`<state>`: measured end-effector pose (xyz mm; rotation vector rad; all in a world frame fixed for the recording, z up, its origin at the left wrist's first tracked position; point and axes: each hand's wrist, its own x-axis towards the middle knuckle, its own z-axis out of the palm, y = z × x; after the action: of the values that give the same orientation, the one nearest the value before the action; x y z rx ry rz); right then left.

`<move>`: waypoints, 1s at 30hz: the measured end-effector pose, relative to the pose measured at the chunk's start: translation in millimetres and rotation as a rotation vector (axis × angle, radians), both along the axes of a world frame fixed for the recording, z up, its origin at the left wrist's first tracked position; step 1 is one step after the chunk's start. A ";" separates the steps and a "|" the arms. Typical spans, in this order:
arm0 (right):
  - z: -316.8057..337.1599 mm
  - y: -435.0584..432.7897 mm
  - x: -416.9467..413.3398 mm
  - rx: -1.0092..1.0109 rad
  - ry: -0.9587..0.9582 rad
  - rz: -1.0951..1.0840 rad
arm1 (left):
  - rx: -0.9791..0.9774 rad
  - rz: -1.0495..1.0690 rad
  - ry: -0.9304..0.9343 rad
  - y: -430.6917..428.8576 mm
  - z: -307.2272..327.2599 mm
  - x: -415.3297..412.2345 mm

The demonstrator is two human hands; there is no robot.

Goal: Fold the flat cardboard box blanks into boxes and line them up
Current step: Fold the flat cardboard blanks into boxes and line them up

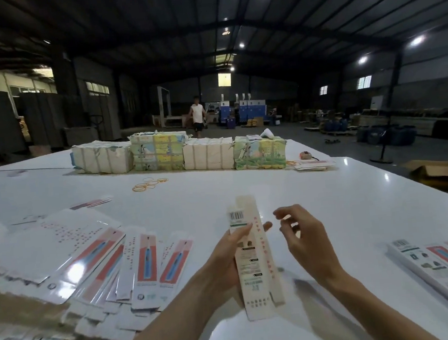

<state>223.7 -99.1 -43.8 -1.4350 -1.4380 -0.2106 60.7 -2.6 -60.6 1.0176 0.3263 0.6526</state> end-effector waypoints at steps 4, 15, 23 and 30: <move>25.0 7.4 0.4 -0.095 -0.282 0.014 | -0.028 -0.069 0.007 -9.2 -0.4 2.6; 0.7 29.6 -6.4 -0.122 -0.417 0.002 | 0.088 0.021 0.032 -13.7 1.2 6.3; 8.0 28.8 2.4 -0.091 0.106 0.215 | 0.087 -0.047 0.102 -12.7 -4.5 6.6; 22.4 24.6 11.0 -0.292 0.353 0.323 | 0.104 -0.145 0.132 -11.3 -5.3 11.7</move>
<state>234.7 -74.5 -21.4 -1.3596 -1.4158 0.4523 72.4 -14.0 -65.9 1.1758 0.3333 0.4760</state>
